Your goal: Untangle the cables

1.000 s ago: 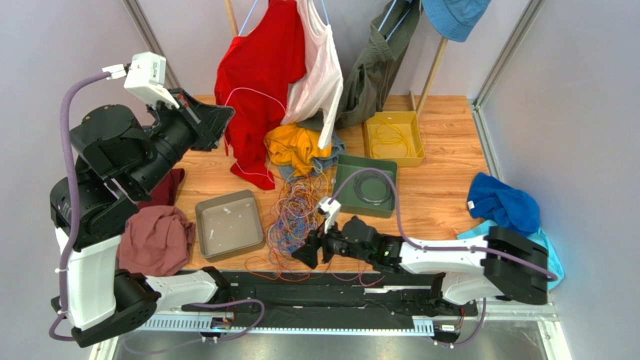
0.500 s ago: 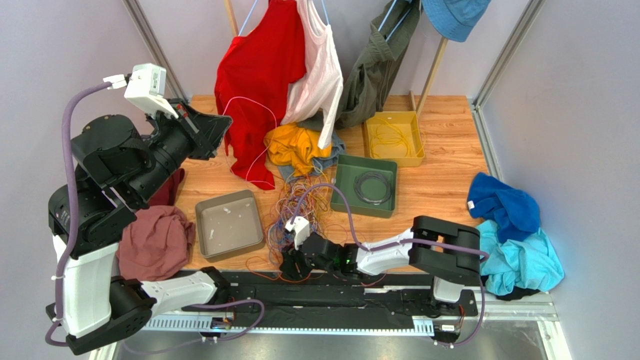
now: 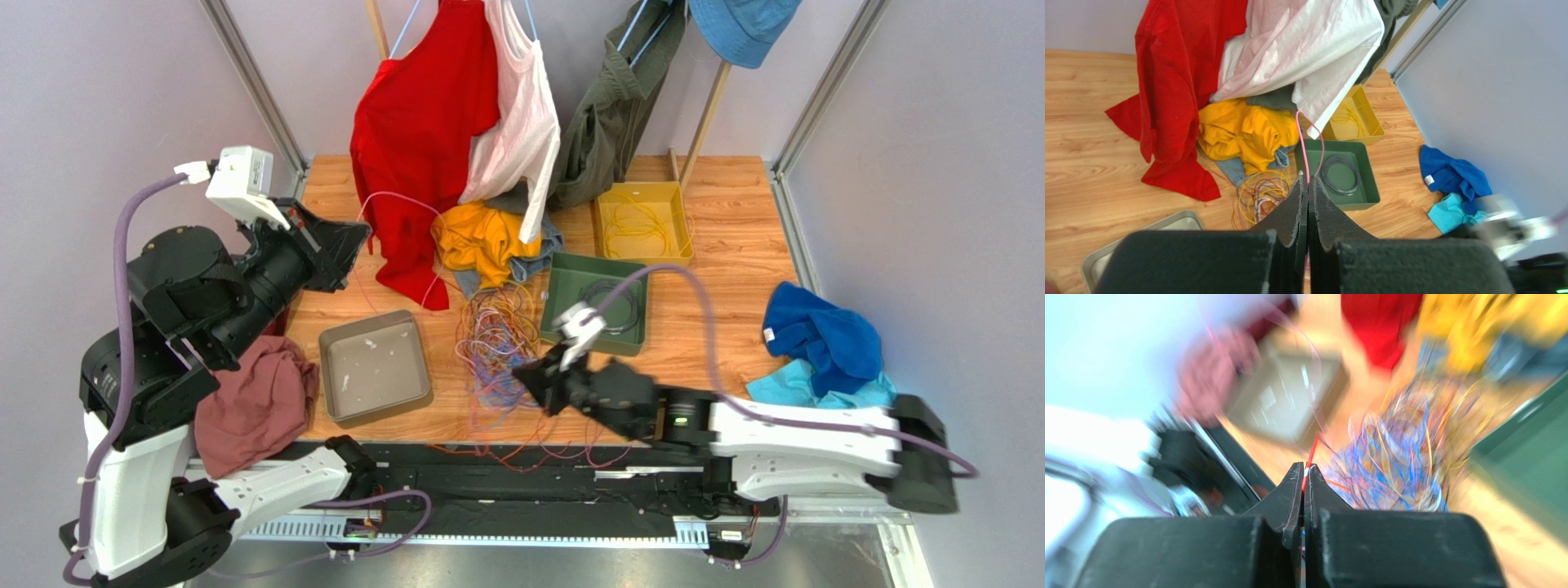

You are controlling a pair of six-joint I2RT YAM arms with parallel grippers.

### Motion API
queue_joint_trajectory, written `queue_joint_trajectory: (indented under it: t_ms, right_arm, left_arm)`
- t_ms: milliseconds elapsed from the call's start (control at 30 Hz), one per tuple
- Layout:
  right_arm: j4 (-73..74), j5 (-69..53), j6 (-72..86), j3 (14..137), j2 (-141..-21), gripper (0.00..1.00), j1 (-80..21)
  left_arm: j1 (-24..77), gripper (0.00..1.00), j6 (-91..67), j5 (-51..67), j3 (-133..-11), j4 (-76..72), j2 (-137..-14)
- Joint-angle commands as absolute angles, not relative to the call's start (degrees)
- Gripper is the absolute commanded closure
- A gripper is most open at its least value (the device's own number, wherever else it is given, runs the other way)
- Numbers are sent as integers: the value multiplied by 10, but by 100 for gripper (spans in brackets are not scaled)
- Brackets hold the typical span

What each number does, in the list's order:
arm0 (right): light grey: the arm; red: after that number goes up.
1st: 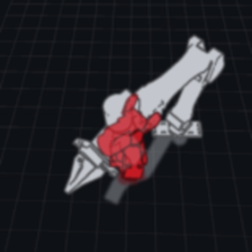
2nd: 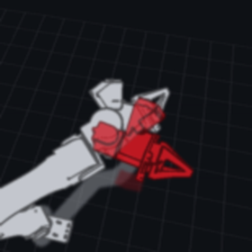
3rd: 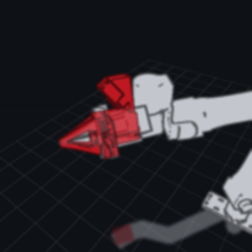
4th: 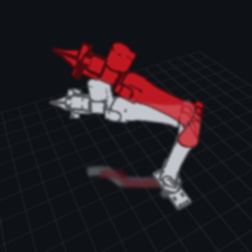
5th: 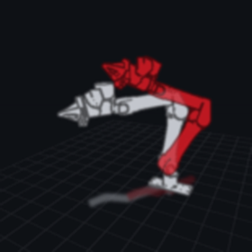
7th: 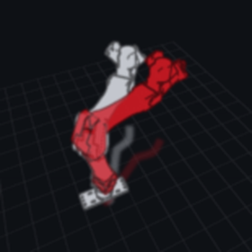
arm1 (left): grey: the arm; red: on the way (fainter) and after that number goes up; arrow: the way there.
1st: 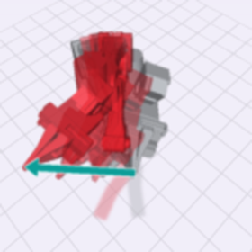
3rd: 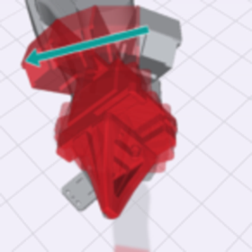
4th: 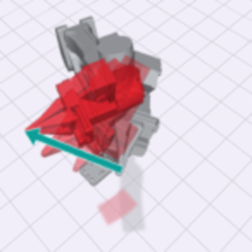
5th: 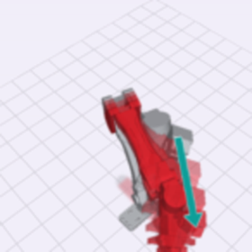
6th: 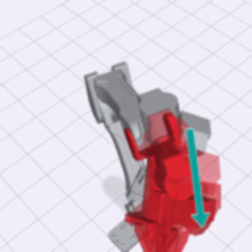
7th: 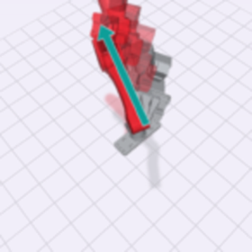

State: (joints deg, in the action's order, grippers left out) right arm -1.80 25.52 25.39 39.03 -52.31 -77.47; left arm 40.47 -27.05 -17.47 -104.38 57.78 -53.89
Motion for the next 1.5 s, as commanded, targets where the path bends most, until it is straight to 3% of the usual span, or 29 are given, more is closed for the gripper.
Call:
queue_joint_trajectory:
  t_ms: [0,133,367,500,733,1000,1033,1100,1133,1200,1233,1467]
  right_arm:
    - [190,364,225,465,-370,100,-777]
    - [315,388,251,487,-276,100,-778]
    - [334,361,259,469,-233,100,-778]
    - [286,311,258,445,-297,100,-779]
    - [186,272,251,402,-422,100,-778]
    - [106,209,253,402,-583,98,-775]
    - [121,207,251,416,-596,82,-776]
    - [175,213,250,461,-613,68,-778]
    - [186,220,247,471,-612,55,-780]
    - [206,229,241,487,-587,43,-782]
    - [210,232,240,490,-576,17,-783]
    - [193,254,229,475,-480,15,-784]
  left_arm:
    - [403,100,-257,-191,-1046,548,-532]
    - [403,100,-247,-195,-1081,558,-550]
    - [403,100,-241,-197,-1117,564,-569]
    - [403,100,-236,-196,-1128,563,-573]
    - [403,100,-208,-214,-1257,596,-625]
    - [403,100,-206,-193,-1286,581,-646]
    - [403,100,-204,-192,-1290,581,-649]
    - [403,100,-202,-190,-1296,584,-652]
    - [403,100,-200,-188,-1300,585,-655]
    - [403,100,-200,-185,-1300,587,-656]
    - [403,100,-199,-183,-1299,590,-656]
    - [403,100,-188,-215,-1284,592,-652]
